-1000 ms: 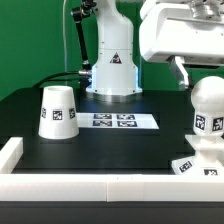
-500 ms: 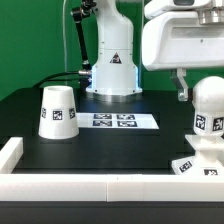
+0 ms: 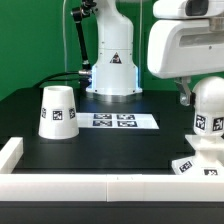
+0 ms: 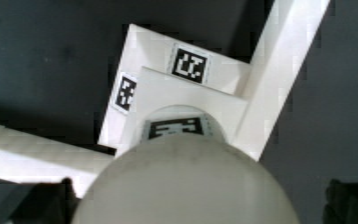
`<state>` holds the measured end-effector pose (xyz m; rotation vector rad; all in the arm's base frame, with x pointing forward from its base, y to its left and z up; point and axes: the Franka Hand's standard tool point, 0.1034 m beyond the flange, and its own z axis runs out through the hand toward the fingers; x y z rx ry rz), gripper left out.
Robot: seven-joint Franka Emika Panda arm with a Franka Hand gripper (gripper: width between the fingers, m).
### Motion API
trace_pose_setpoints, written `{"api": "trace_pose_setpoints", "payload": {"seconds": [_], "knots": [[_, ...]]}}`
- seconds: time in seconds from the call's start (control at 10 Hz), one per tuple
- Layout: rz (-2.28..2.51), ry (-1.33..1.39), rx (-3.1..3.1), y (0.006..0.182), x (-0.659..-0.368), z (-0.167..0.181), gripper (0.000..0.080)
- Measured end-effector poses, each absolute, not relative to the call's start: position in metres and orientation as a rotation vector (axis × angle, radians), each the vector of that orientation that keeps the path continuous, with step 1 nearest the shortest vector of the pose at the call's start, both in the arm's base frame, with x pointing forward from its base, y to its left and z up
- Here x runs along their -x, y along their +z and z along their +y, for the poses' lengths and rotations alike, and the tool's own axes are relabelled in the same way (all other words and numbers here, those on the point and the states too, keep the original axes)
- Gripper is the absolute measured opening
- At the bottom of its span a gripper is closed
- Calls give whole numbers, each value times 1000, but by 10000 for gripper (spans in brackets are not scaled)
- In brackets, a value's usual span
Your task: Assemble lamp
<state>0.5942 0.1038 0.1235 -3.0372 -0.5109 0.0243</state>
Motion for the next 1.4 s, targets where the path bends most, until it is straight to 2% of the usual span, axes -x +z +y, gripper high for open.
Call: {"api": "trace_pose_setpoints", "payload": {"seconds": [0.6,0.7,1.2,1.4], "knots": [[-514,4,3037,126,-599,100,699],[-514,4,3037,126,-599,100,574],[-444,6,3047,126,-599,100,577],[-151,-2,3075,126,-599,101,577]]}}
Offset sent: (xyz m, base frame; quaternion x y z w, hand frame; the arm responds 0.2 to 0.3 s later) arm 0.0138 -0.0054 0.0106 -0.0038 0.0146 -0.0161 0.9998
